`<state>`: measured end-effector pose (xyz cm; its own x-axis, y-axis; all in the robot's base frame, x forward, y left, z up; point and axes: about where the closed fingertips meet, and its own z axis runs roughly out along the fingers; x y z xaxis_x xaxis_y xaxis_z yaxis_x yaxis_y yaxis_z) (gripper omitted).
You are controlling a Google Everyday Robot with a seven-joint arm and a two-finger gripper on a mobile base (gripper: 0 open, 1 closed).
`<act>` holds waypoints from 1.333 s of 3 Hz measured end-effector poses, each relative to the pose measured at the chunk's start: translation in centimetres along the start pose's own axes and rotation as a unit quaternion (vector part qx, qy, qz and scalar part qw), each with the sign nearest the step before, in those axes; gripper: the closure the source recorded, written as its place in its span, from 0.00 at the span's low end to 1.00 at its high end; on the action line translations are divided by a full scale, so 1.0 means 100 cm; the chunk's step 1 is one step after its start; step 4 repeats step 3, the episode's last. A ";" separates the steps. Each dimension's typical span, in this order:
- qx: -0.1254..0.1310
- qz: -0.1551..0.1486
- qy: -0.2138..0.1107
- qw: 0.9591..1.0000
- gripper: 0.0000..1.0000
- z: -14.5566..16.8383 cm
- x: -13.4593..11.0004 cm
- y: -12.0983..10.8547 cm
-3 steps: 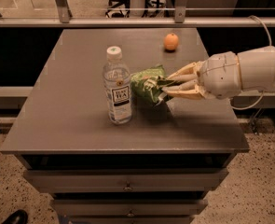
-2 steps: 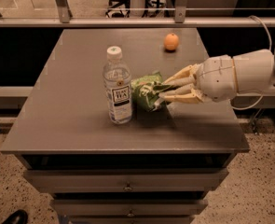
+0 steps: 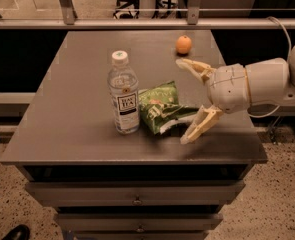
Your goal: Move green jalapeno chip bag near blue plastic bottle
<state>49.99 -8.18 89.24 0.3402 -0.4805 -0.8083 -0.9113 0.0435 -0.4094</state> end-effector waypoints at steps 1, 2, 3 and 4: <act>0.017 0.012 0.034 0.999 0.00 -0.024 0.011 -0.003; 0.047 0.028 0.095 0.994 0.00 -0.078 0.025 -0.009; 0.056 0.033 0.113 0.991 0.00 -0.095 0.031 -0.011; 0.056 0.033 0.113 0.991 0.00 -0.095 0.031 -0.011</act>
Offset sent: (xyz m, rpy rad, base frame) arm -0.0074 -0.1752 0.0410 -0.2544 0.0169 -0.3571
